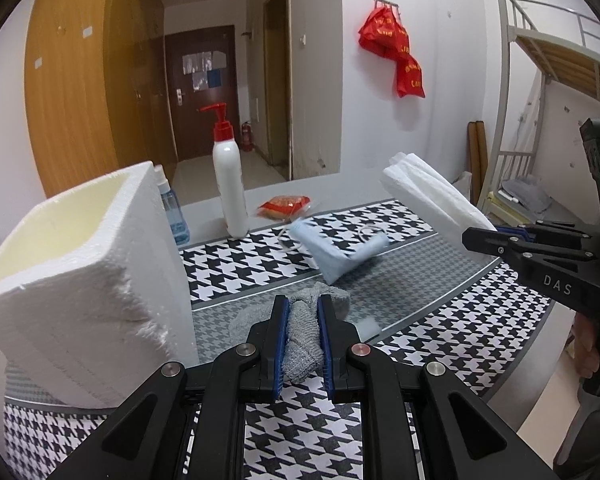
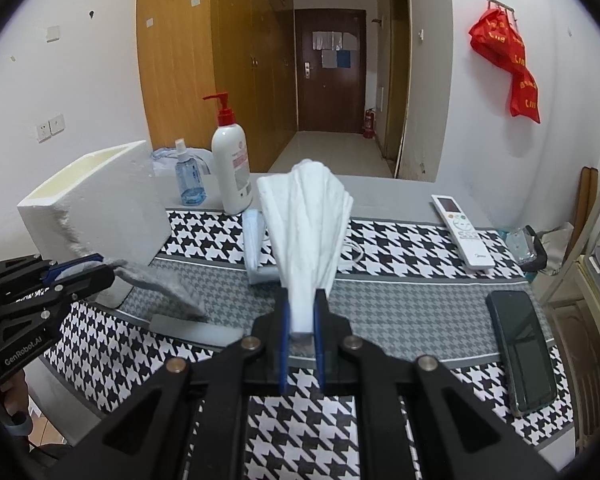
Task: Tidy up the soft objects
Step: 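Lift the grey sock with the left tool while the right tool lifts the tissues, then carry the grey sock in the left tool over the white foam box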
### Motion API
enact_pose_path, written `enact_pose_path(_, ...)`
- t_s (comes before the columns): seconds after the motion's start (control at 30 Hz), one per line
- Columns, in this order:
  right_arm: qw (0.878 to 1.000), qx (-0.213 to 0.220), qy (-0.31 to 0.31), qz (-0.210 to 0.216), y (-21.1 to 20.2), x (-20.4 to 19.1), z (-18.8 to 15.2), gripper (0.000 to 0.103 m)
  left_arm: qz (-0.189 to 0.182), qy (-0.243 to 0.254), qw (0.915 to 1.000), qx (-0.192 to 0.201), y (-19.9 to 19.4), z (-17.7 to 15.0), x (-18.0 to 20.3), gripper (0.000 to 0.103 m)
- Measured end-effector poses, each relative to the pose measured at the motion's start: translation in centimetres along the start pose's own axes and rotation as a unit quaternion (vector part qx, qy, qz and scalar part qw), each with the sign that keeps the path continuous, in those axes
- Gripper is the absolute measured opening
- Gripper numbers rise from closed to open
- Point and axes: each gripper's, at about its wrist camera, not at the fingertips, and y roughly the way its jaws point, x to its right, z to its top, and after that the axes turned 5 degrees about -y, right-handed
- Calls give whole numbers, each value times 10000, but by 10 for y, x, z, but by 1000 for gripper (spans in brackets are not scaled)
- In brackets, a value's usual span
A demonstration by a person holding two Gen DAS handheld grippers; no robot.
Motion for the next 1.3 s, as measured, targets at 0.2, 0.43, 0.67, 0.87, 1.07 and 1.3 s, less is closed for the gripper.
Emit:
enact_pose_path(0.2,9999,108,-32,-11,-14,-7,-2,13,38,24,9999,139,-13,1,0,16)
enact_pose_path(0.43,9998,177,-64,-13,-25,-13,-4,13,32,68,9995,302,-26,1,0,16)
enact_pose_path(0.67,9996,270,-80,-1,-35,-19,-5,13,48,137,9988,467,-40,3,0,16)
enact_pose_path(0.87,9992,367,-128,-2,-43,-26,-5,13,82,160,9982,579,-48,6,-1,16)
enact_pose_path(1.07,9990,425,-163,6,-47,-28,-4,13,108,110,9979,637,-52,7,-6,16)
enact_pose_path(1.3,9987,471,-208,33,-50,-35,-1,13,135,117,9973,706,-55,10,-8,16)
